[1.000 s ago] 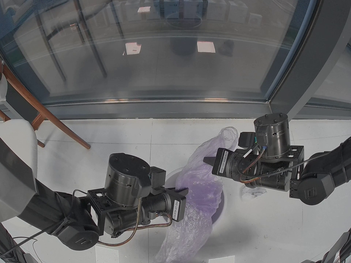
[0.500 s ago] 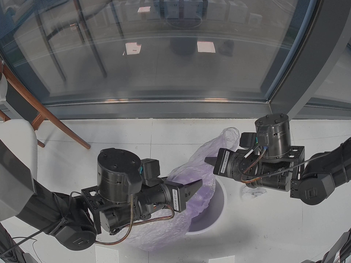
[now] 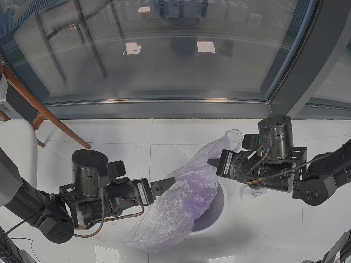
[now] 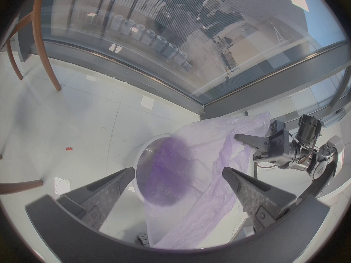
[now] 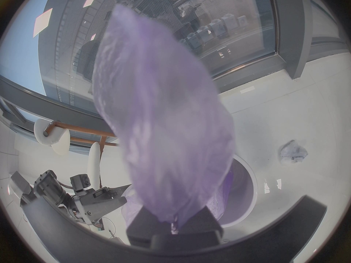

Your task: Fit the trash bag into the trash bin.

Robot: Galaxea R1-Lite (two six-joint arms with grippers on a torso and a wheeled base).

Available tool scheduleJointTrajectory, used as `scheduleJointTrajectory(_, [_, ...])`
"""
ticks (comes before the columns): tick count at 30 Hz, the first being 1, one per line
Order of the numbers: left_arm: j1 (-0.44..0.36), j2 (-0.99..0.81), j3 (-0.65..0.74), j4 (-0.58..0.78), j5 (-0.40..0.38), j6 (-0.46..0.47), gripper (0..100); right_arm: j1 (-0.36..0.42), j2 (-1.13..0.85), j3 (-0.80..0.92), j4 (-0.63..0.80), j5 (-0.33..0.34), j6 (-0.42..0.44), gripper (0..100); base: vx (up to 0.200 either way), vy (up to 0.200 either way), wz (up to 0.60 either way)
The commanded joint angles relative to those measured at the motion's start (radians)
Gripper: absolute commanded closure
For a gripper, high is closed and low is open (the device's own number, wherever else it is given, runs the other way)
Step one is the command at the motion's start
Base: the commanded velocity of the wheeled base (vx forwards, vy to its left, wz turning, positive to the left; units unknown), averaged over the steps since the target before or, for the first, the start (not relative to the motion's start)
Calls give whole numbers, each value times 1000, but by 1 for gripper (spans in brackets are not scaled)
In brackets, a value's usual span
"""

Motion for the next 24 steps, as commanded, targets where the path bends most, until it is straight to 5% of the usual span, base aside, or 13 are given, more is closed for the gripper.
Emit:
scheduleJointTrajectory(1, [33,-24,43,-1,-26,-2,0,0,2,1,-1,-1,-3,100,0,0,0])
scheduleJointTrajectory(13, [18,-111,166,0,-72,-2,0,0,6,4,-1,-1,-4,100,0,0,0])
scheduleJointTrajectory(24, [0,-39,144,-1,-65,10,0,3,10,-1,-1,-1,-4,100,0,0,0])
